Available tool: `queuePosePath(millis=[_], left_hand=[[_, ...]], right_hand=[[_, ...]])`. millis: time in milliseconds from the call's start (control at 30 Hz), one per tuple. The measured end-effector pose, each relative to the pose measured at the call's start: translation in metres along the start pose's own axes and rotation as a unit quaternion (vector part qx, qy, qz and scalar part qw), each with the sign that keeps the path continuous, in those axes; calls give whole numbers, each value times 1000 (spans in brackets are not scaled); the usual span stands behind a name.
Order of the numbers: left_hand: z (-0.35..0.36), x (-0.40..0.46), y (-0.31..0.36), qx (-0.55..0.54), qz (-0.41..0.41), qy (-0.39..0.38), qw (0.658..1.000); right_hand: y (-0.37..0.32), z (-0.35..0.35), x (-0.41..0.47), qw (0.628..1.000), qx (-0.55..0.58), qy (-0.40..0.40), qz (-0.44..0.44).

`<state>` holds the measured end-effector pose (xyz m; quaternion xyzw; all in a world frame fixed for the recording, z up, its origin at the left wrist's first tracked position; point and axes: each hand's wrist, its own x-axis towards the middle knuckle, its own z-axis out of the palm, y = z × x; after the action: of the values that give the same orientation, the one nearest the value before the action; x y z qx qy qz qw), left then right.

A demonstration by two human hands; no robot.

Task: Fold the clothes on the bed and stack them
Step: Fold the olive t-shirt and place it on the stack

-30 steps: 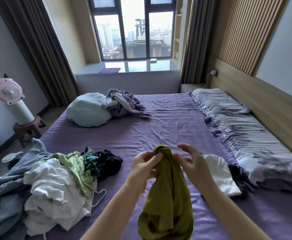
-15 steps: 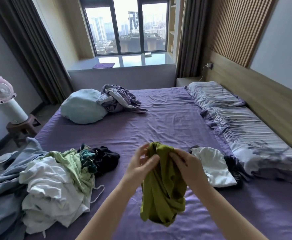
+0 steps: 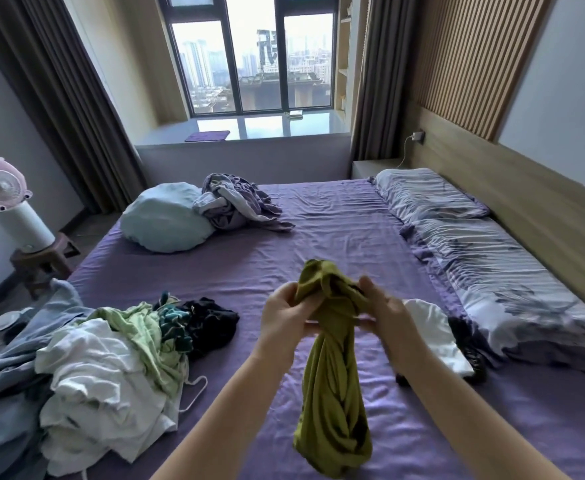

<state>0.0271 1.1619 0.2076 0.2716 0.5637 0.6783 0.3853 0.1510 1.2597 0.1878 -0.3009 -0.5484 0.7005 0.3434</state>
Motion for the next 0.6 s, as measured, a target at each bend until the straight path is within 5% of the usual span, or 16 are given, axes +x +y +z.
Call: queuePosePath(millis=[133,467,533,600], left_hand=[[-3,16,22,-47,-28,40,998],[-68,29,-11,90,-137,132,978],[-70,20,-19,223,-79,157,959],[-62,6,-20,269,26,87,959]], right_hand=[[41,6,-33,998,-35,-60,-3],[15,1,-15,999,14,37,30],[5,7,-6,999,-26,13,21],[-1,14,2,998,-62,-10,13]])
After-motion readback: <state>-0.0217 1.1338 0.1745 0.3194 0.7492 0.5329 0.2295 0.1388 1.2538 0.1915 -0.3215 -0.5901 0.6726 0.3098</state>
